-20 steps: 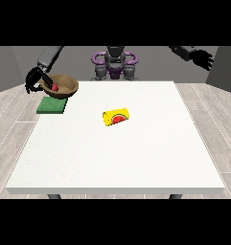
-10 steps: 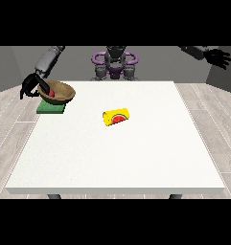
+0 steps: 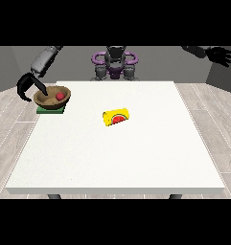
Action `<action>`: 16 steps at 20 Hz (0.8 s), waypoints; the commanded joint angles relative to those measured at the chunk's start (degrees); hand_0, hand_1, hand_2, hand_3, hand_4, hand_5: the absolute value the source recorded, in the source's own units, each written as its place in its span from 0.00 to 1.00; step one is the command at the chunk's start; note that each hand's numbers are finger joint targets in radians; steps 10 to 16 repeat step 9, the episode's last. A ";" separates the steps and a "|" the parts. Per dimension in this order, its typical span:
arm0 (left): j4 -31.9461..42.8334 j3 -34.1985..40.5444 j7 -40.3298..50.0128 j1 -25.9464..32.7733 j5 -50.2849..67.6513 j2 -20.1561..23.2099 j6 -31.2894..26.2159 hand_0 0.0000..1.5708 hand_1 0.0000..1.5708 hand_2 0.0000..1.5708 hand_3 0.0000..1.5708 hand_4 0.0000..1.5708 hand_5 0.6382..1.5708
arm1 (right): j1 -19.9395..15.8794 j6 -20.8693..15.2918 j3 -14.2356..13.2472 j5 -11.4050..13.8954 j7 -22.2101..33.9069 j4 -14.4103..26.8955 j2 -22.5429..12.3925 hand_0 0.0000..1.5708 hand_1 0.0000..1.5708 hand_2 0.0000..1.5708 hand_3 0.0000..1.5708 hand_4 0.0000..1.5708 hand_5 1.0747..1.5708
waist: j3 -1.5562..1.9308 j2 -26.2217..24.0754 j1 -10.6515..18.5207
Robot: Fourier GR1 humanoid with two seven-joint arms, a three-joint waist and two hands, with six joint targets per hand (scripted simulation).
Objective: Pick the cup and pour the ball into the bowl, then pick the bowl and place it on the pad
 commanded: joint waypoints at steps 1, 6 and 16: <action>0.21 -1.32 2.16 -0.74 -0.54 -0.63 1.33 0.00 0.00 0.00 0.00 0.74 0.97 | -2.10 2.50 1.14 0.33 3.23 0.44 -1.33 0.00 0.00 0.09 0.06 0.00 0.59 | -0.02 -2.30 -0.88; -11.08 -10.78 13.53 -1.34 -2.42 -10.68 6.91 0.00 0.00 0.00 0.00 0.57 0.99 | -3.96 4.75 2.87 2.05 8.49 2.34 -3.88 0.00 0.00 0.00 0.00 0.00 0.57 | 0.02 -12.95 -0.02; -6.54 -12.13 12.27 3.87 -5.57 -12.51 7.59 0.00 0.00 0.00 0.00 0.57 0.99 | -5.63 6.49 4.99 0.61 8.24 -3.19 3.72 0.00 0.00 0.00 0.00 0.30 0.72 | -0.16 -21.73 -2.88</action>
